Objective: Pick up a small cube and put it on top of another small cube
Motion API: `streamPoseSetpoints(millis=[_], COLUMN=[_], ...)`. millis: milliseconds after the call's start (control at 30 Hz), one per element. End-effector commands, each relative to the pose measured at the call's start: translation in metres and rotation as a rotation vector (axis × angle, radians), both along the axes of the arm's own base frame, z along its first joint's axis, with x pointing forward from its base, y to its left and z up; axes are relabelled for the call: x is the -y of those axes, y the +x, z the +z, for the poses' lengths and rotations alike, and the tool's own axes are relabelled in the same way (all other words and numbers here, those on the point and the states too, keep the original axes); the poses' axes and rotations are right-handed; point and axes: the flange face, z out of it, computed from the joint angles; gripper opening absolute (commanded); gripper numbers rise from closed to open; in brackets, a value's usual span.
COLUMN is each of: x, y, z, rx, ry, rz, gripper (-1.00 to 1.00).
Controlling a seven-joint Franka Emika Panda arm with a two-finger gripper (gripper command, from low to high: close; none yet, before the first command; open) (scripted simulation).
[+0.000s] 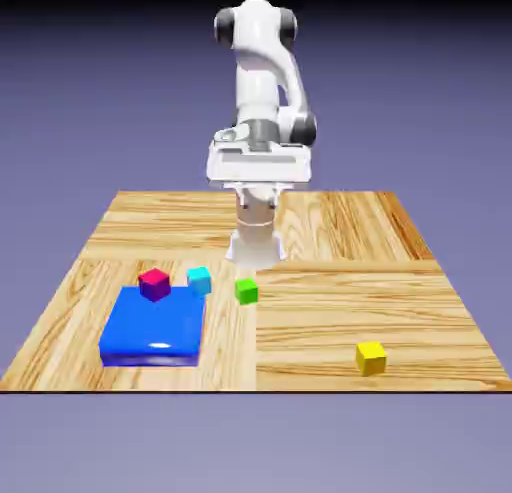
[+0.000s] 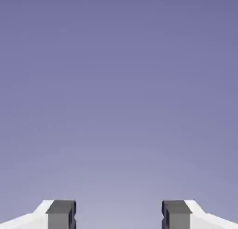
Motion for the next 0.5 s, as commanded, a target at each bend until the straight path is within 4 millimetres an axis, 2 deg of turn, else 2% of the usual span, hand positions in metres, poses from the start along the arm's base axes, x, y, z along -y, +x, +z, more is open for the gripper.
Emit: streamPoseSetpoints(millis=[0,100,233,367,467], x=[-0.001,-0.004,-0.005,-0.003,-0.001], y=[0.001,-0.001,-0.018,-0.048,-0.078], z=[-0.019,-0.075,-0.146,-0.208,-0.247], rx=[-0.077,-0.306,-0.612,-0.917,-1.145], ry=[-0.016,-0.062,-0.12,-0.174,-0.213], rz=[0.012,0.048,0.099,0.153,0.197], gripper=[0.0,0.0,0.0,0.0,0.0])
